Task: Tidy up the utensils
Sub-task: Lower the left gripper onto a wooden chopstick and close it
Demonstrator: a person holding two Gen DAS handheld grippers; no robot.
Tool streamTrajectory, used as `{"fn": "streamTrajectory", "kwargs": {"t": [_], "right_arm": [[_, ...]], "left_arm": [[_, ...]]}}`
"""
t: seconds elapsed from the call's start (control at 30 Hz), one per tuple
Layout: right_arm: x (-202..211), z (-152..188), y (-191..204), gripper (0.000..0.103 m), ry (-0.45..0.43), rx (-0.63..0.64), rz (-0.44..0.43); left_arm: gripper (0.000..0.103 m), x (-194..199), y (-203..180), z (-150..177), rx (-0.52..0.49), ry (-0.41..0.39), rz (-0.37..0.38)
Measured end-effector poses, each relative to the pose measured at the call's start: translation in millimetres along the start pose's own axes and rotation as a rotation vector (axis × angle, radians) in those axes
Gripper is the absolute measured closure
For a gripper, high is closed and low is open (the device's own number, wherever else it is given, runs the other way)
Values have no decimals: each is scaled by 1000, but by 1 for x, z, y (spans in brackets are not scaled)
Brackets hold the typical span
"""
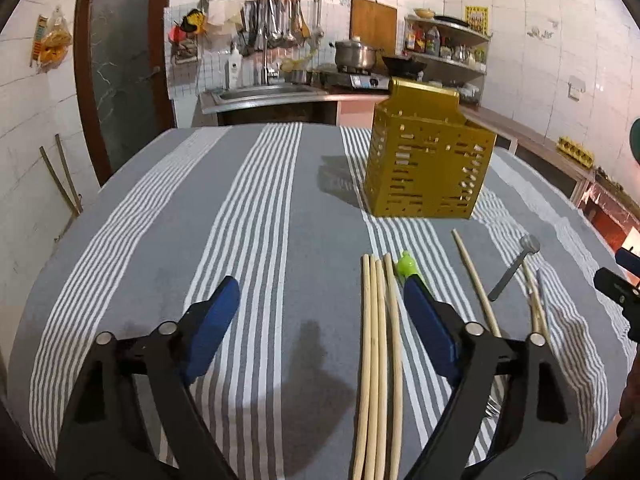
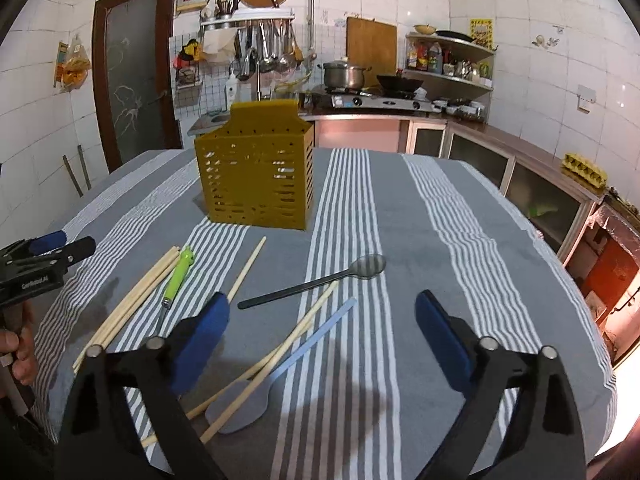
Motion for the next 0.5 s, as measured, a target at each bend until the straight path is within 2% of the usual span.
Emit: {"fn": "streamTrajectory", "kwargs": {"t": [0.07, 0.13, 0.17, 0.23, 0.3, 0.5], "right_arm": [[-11, -1, -3, 21, 21, -16, -4], [-23, 0, -7, 33, 48, -40, -11], [-28, 0, -8, 35, 58, -46, -13], [-42, 3, -10, 50, 94, -57, -19], [-52, 5, -11, 57, 110, -67, -29], [-81, 4, -18, 67, 162, -109, -44]], "left_arm": [[24, -9, -3, 1, -11, 24, 8], [27, -17, -6, 2, -24, 46, 15], [28, -20, -8, 2, -29, 54, 16], [32, -28, -11, 1, -38, 69, 25], [35, -34, -13, 1, -38, 79, 34], [54, -56, -26, 0, -57, 140, 71]]}}
Point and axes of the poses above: each gripper's, at about its wrist camera, not at the fingertips, and x roughly against the way its jaws point, y to its left, z to its underside, the point moved 3 cm from there along -x, roughly the way its jaws point, and after that the axes turned 11 degrees about -z, right-handed, at the moved point
